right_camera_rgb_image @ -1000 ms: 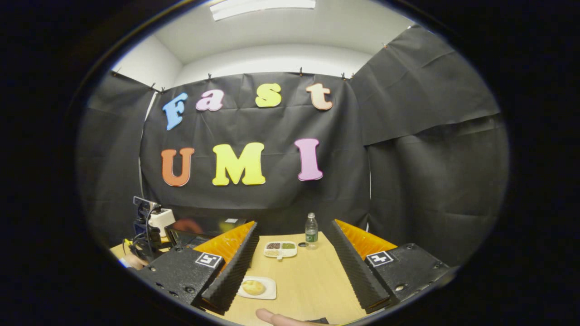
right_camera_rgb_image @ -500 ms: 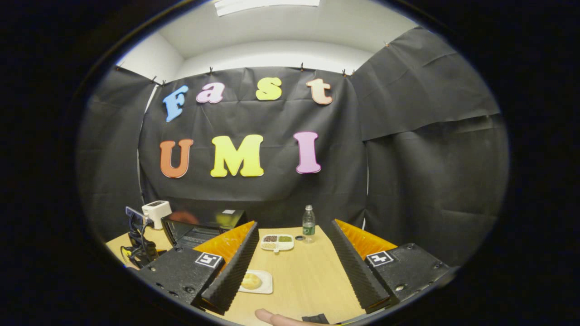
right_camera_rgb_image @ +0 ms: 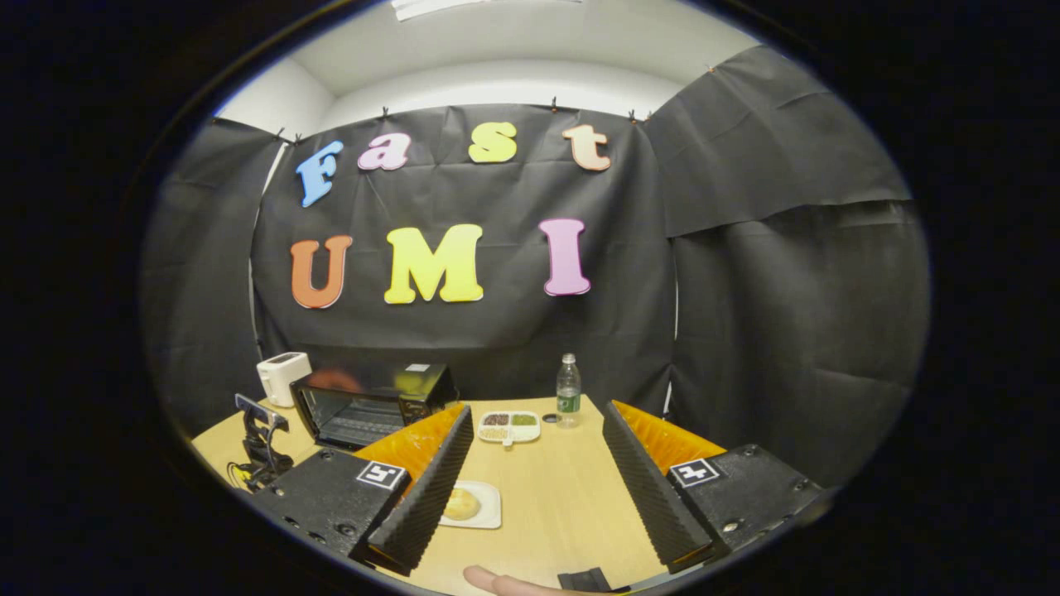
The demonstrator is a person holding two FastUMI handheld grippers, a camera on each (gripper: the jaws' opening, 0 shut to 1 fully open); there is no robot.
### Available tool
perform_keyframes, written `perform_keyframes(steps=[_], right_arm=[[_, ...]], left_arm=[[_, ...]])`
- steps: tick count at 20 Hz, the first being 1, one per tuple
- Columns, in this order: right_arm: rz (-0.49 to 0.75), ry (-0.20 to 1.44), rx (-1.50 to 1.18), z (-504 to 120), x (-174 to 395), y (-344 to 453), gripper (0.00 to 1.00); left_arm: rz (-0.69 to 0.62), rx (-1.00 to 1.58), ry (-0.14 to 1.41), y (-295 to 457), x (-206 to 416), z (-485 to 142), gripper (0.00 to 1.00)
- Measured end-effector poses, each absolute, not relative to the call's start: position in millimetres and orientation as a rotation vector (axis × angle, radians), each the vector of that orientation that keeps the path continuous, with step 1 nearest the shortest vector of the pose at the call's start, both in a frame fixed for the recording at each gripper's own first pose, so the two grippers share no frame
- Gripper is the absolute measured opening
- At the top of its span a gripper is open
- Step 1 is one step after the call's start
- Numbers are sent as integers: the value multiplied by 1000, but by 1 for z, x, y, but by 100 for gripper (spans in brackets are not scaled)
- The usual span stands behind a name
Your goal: Open the electric oven with the left hand, put the food in, and close the electric oven.
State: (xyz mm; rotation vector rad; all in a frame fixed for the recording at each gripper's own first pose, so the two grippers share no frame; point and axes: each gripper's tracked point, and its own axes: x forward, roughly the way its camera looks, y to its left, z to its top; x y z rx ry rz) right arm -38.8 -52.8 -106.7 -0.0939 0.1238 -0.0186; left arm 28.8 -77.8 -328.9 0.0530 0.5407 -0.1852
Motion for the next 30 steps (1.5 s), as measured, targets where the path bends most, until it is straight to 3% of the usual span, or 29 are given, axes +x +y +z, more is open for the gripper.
perform_keyframes(steps=[5,9,10,12,14,16,17,20,21,23,24,25,29,30], right_arm=[[1,159,-101,-129,-26,-42,95],[44,209,-137,-165,-8,-25,95],[56,220,-144,-174,-4,-20,100],[78,236,-167,-196,6,-10,95],[98,248,-196,-220,15,1,100],[123,276,-218,-249,24,14,95],[142,297,-229,-264,29,23,100],[158,353,-234,-303,41,34,96],[153,376,-234,-315,46,36,100],[158,437,-219,-341,53,42,96],[175,468,-204,-354,54,47,100],[184,499,-191,-365,57,50,96],[175,596,-139,-400,68,53,100],[171,618,-124,-406,70,53,96]], left_arm=[[-147,71,480,-63,21,-292,96],[-155,43,374,-59,8,-226,96],[-150,37,340,-57,5,-205,96],[-138,33,285,-48,-2,-165,96],[-126,26,231,-37,-10,-126,96],[-108,17,182,-25,-19,-91,95],[-93,15,163,-18,-22,-77,96],[-68,15,122,1,-33,-41,95],[-65,17,106,5,-35,-31,95],[-65,11,89,10,-41,-20,95],[-92,2,88,6,-43,-19,95],[-115,-4,86,1,-44,-19,95],[-98,17,96,12,-39,-23,94],[-93,19,98,13,-37,-24,94]])
